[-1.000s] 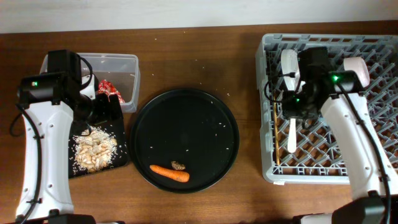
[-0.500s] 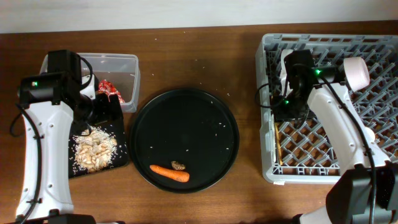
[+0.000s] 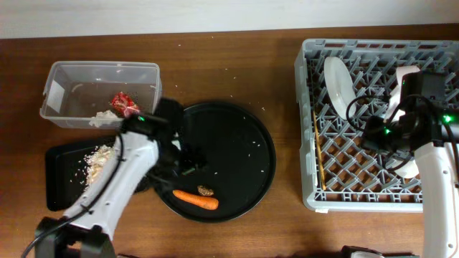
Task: Sort waste into correct bins and load items into the dishwasher rack
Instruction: 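Grasp the carrot with left gripper and drop it on black tray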
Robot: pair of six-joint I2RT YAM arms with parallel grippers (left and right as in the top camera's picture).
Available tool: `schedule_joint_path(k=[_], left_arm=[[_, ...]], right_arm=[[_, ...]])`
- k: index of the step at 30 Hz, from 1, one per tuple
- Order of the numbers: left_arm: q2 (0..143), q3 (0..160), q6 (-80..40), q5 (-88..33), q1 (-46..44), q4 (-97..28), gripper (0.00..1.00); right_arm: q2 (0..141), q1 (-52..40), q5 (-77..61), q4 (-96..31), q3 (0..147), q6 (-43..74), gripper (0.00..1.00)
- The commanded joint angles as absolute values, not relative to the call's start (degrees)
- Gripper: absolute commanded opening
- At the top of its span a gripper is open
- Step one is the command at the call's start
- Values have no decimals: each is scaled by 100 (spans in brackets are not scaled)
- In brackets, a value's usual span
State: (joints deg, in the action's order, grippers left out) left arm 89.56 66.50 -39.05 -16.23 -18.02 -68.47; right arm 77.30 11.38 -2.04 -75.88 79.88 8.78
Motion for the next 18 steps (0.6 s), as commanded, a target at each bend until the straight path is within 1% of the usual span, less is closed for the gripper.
schedule_joint_path(k=[1,3,5,8,9,10,12,14,15,16,17,18], left_arm=[[8912,5994,-4646,-1887,-2397,-6344,99],[8912,5806,-4781,-1815,-2650,-6252,99],[8912,5572,-5231,-1588,-2801,-6119,99],[8912,5109,-5487,-1605,-2823,-5625,98],[8912,5015,-5487,-1588,-2823,-5481,98],[8912,4915,-5487,-1511,-2823,-5345,94],[8912,4689,-5487,-1358,-2823,-4901,90],[8912,4534,-5485,-1258,-2823,-4582,89],[8912,4523,-5485,-1256,-2823,-4550,83],[8912,4523,-5485,-1221,-2823,-4519,82],[8912,4523,-5483,-980,-2823,-4390,77],[8912,4523,-5481,-432,-2823,-4246,69]], right_arm=[[7723,1166,-257,-7566,7948,843,49],[7723,1166,-257,-7570,7948,843,49],[7725,1166,-257,-7575,7948,843,49],[7725,1166,-255,-7570,7948,840,50],[7725,1166,-255,-7570,7948,840,50],[7725,1166,-255,-7570,7948,840,50],[7725,1166,-255,-7570,7948,840,50],[7725,1166,-255,-7570,7948,840,50],[7725,1166,-255,-7570,7948,840,50],[7723,1166,-255,-7570,7948,840,50],[7725,1166,-255,-7570,7948,840,50],[7723,1166,-255,-7572,7948,840,50]])
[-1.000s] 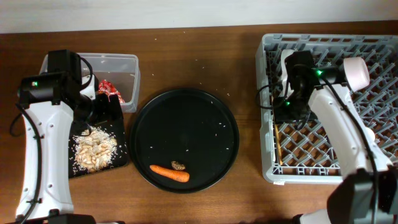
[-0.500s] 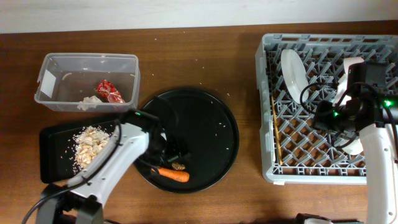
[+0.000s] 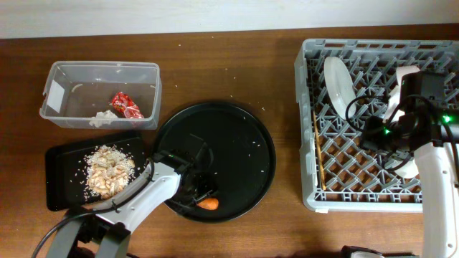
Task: Sort waste into correct bins and load items into the dishwasher rack
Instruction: 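Grasp the carrot with left gripper and drop it on black tray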
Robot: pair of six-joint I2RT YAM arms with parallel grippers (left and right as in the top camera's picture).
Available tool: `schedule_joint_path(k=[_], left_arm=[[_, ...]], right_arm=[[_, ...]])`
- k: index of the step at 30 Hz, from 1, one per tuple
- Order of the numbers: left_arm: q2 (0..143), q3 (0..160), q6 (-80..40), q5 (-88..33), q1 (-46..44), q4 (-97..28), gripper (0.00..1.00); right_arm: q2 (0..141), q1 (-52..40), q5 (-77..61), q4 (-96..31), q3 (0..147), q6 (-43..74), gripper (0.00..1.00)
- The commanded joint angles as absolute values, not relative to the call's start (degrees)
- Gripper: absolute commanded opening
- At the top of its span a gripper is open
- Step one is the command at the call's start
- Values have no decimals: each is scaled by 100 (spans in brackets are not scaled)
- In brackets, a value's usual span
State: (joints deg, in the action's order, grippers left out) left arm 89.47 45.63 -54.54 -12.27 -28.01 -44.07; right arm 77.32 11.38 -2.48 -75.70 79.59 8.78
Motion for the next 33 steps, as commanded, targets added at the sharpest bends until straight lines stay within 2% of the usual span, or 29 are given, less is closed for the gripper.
schedule_joint_path(k=[1,8,9,11,13,17,22,24,25,26,27,28,31,33], left_arm=[[8912,4525,-5478,-283,-2823,-4182,68],[8912,4525,-5411,86,-2823,-3767,69],[8912,4525,-5258,-1,-2823,-3732,65],[8912,4525,-5046,-121,-2823,-3730,31],[8912,4525,-5046,-126,-2823,-3730,22],[8910,4550,-4775,-21,-2794,-3708,20],[8910,4552,-4762,43,-2797,-3726,22],[8875,4565,-4740,45,-2794,-3721,16],[8836,4582,-4648,49,-2794,-3708,16],[8742,4637,-4488,119,-2794,-3710,20],[8648,4661,-4442,158,-2794,-3688,57],[8621,4661,-4442,154,-2797,-3688,57],[8624,4661,-4447,126,-2797,-3776,81],[8624,4661,-4447,130,-2797,-3802,82]], right_arm=[[7723,1166,-252,-7570,7948,840,50],[7723,1166,-252,-7572,7948,840,50],[7723,1166,-252,-7572,7948,840,50],[7725,1166,-252,-7570,7948,840,50],[7725,1166,-252,-7577,7948,840,50],[7725,1166,-252,-7588,7948,840,50],[7725,1166,-252,-7590,7948,840,50],[7723,1166,-252,-7592,7948,840,50],[7725,1166,-252,-7592,7948,840,50],[7723,1166,-252,-7590,7948,840,50],[7725,1166,-252,-7590,7948,840,50],[7725,1166,-252,-7590,7948,840,50],[7723,1166,-252,-7590,7948,840,50],[7723,1166,-252,-7590,7948,840,50]])
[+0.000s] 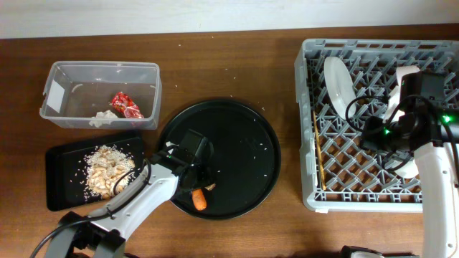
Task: Sort waste into correct bins and load items into the dishwasher rack
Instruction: 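Grasp the carrot with left gripper and drop it on black tray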
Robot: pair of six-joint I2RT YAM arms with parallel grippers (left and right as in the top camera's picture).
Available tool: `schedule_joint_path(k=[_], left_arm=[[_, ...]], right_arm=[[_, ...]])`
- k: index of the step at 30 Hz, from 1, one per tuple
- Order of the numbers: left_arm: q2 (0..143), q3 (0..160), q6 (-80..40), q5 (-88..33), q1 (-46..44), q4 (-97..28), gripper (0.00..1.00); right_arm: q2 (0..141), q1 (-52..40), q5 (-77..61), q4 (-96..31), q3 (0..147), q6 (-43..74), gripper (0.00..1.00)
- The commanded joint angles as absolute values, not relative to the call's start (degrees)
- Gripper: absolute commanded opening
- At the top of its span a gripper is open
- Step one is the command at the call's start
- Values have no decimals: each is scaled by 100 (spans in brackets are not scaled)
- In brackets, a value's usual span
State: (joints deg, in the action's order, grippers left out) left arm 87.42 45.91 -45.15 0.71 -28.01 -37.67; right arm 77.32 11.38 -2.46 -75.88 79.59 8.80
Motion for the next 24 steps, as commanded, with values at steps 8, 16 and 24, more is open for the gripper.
schedule_joint_path(k=[8,16,24], left_arm=[[8621,4661,-4449,242,-2705,-3048,87],[8715,4628,-4729,279,-2432,-3439,87],[9032,4552,-4727,106,-2432,-3826,35]], right_arm=[[7723,1166,-252,-7590,7948,840,50],[7725,1166,-255,-7590,7948,840,50],[7723,1166,-255,-7612,7948,840,50]])
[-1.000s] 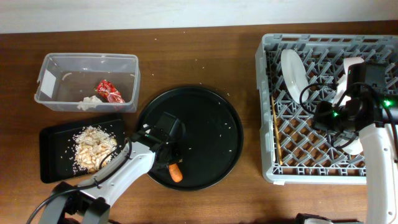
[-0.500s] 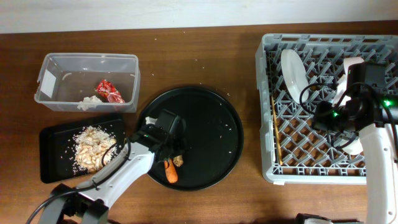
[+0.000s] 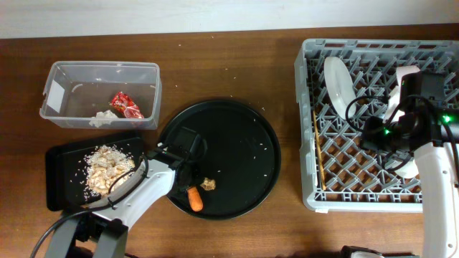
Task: Sort waste into correct bins and load items into the dishwasher rack
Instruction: 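Grasp the carrot with left gripper and drop it on black tray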
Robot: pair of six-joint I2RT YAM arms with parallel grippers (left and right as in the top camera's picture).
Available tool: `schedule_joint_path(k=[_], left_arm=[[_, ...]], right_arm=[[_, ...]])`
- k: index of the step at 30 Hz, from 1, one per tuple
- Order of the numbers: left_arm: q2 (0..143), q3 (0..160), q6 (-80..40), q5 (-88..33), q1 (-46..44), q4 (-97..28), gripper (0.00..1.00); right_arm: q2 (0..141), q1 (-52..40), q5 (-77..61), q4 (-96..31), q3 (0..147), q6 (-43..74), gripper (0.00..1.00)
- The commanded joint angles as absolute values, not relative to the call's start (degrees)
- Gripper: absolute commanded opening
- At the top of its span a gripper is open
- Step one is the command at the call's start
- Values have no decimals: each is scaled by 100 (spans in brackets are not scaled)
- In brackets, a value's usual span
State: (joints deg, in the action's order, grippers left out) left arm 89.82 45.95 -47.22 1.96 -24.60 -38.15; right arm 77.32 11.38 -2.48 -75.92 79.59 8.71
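An orange carrot [image 3: 195,199] lies tilted at the lower left rim of the round black plate [image 3: 244,129]. Its upper end sits between the fingers of my left gripper [image 3: 188,188], which looks shut on it. A small brown food scrap [image 3: 209,184] rests on the plate just right of the gripper. On the right, the grey dishwasher rack [image 3: 308,107] holds a white plate [image 3: 337,84], a white cup [image 3: 403,77] and chopsticks [image 3: 315,150]. My right gripper [image 3: 379,133] hovers over the rack's middle; its jaws are hidden by the arm.
A black rectangular tray [image 3: 59,179] with rice and food scraps lies left of the plate. Behind it stands a clear plastic bin [image 3: 72,79] holding a red wrapper [image 3: 125,105] and white paper. Rice grains are scattered on the plate and table.
My left gripper has shifted slightly left toward the tray, and the carrot has moved with it. The brown scrap stays on the plate. The right arm has not moved.
At first my left arm reached over the plate while the carrot lay flat beside the scrap. Then the gripper was down at the carrot's left end. Later the carrot stood turned lengthwise under the gripper, and now it sits nearer the plate's left rim.
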Motion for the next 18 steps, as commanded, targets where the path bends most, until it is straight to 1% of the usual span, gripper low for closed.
schedule_joint_path(k=[1,2,3,4,6,9,12,13,16,18], left_arm=[[9032,4552,-4727,84,-2432,-3826,31],[9032,4552,-4727,86,-2432,-3822,27],[9032,4552,-4727,91,-2432,-3820,20],[9030,4558,-4722,93,-2429,-3800,18],[8877,4862,-4370,316,-2215,-4036,15],[8418,5487,-4075,585,-1649,-4626,15],[7712,5883,-3647,587,-545,-4941,16],[7513,5883,-3627,607,-19,-4978,17],[7478,5881,-3592,602,1317,-5024,18],[7579,5876,-3592,609,1946,-5052,18]], right_arm=[[7723,1166,-255,-7612,7948,840,50],[7725,1166,-255,-7612,7948,840,50],[7723,1166,-255,-7612,7948,840,50],[7723,1166,-255,-7614,7948,840,50],[7725,1166,-255,-7616,7948,840,50],[7723,1166,-252,-7616,7948,840,50],[7725,1166,-252,-7614,7948,840,50],[7725,1166,-252,-7614,7948,840,50],[7723,1166,-255,-7614,7948,840,50],[7725,1166,-255,-7614,7948,840,50]])
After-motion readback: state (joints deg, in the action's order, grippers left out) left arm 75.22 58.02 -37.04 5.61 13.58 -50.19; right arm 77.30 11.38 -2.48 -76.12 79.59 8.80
